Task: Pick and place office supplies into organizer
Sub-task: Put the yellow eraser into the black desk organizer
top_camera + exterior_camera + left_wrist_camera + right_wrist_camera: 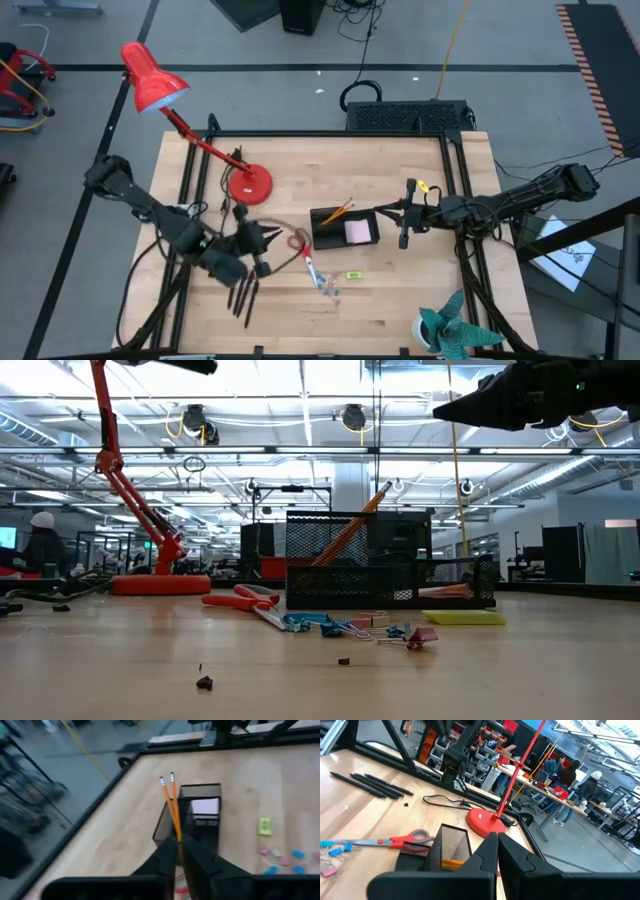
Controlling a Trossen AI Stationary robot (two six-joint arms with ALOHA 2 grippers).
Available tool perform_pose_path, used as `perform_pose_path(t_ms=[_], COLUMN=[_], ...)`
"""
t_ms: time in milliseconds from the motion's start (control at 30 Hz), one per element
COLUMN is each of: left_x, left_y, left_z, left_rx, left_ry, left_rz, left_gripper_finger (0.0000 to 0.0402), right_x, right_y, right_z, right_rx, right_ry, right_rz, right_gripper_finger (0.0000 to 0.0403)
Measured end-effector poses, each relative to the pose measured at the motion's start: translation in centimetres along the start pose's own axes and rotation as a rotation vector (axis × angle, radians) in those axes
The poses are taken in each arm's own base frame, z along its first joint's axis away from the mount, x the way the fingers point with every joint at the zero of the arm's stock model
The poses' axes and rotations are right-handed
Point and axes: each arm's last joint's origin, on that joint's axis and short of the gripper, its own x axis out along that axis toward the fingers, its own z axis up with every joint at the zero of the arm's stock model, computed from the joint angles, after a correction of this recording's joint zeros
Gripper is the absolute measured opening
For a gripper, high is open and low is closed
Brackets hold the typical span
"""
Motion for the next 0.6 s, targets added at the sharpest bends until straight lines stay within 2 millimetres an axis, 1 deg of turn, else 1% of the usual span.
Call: perform_pose_path(t_ms=[67,100,267,367,433,500,600], left_x=[0.2,0.4,1.8,2.4,2.5,2.6,3.1], left_y=[-0.6,-0.8,-1.6,-1.3,-1.0,-0.7,-0.8], left_z=[-1.6,-2.4,-7.1,-9.4,-10.4,-11.4,-12.8], left_rx=[0.0,-0.015,-0.12,-0.174,-0.23,-0.271,-0.257], left_ry=[-0.038,-0.054,-0.169,-0.264,-0.329,-0.366,-0.361], left_rz=[0.029,0.029,-0.036,-0.079,-0.118,-0.146,-0.162], left_gripper_finger=[0.0009,0.0006,0.0019,0.001,0.0005,0.0009,0.0023], right_x=[0.0,0.0,0.0,0.0,0.0,0.0,0.0], right_y=[0.0,-0.1,-0.2,-0.2,-0.1,-0.1,0.0], right_z=[0.1,0.2,0.4,0.4,0.3,0.2,0.1], right_rx=[0.011,0.013,0.01,0.058,0.084,0.087,0.087], right_ry=[-0.011,-0.017,-0.044,-0.04,-0.032,-0.02,-0.006], right_rz=[-0.005,-0.007,-0.02,-0.016,-0.012,-0.007,-0.001], right_gripper_finger=[0.0004,0.0004,0.0004,0.0004,0.0004,0.0004,0.0004])
